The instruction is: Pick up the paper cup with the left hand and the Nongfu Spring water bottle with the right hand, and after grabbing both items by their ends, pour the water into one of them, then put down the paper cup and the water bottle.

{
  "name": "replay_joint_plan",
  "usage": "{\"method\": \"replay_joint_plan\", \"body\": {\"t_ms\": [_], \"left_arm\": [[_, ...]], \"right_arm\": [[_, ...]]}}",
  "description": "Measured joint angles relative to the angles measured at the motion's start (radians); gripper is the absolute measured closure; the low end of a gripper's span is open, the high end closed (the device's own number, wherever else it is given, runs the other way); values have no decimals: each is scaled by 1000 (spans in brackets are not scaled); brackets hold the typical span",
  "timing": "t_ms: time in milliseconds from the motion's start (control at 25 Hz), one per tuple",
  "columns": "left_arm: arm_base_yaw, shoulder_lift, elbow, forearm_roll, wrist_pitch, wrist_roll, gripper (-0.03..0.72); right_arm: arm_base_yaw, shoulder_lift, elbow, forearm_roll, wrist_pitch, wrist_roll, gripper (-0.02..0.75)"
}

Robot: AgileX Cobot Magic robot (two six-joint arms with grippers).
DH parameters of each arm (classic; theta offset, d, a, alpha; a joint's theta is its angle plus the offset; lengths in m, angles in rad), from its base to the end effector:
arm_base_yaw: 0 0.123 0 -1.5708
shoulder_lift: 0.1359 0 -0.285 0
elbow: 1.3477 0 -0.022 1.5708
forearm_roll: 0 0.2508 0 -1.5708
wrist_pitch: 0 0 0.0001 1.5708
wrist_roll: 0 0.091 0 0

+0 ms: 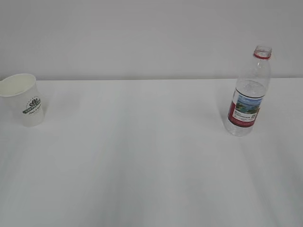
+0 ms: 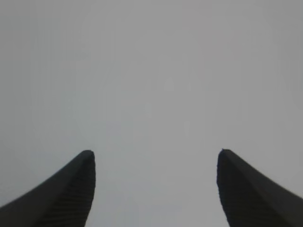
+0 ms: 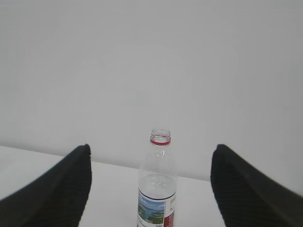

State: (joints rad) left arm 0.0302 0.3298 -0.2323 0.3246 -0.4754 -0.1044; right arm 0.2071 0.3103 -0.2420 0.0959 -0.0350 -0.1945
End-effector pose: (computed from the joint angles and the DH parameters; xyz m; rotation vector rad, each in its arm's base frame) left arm 0.0781 -0.0109 0.3089 0.2180 1.1117 0.1103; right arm 0.0824 0.0170 0.2775 -0.2285 1.5003 0.0842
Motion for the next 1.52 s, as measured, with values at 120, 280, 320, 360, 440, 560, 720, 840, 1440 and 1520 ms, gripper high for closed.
{"method": "replay_joint_plan", "body": {"t_ms": [120, 280, 320, 360, 440, 560, 720, 840, 1440, 1520], "left_arm": [[0, -76, 0, 0, 67, -4, 104], [0, -166, 0, 4, 150, -16, 111], [0, -188, 0, 9, 177, -18, 113], [0, -207, -6, 16, 203, -22, 115], [0, -242, -15, 21, 242, -28, 115], [0, -288, -24, 25, 288, -44, 115], [0, -326, -28, 25, 343, -54, 119], [0, -326, -32, 25, 375, -56, 120], [0, -326, -220, -58, 790, -58, 129], [0, -326, -259, -75, 902, -49, 139]], "right_arm": [[0, -44, 0, 0, 53, 0, 145], [0, -93, 0, 0, 95, 0, 145], [0, -102, 0, 0, 103, 0, 145], [0, -110, 0, 0, 109, 0, 145], [0, -124, 0, 0, 125, 0, 145], [0, -144, 0, 0, 143, 0, 145], [-5, -180, 0, 0, 186, 0, 145], [-1, -205, -25, 0, 248, 0, 146], [0, -217, -174, -52, 607, -1, 147], [0, -217, -197, -52, 650, -1, 147]]}}
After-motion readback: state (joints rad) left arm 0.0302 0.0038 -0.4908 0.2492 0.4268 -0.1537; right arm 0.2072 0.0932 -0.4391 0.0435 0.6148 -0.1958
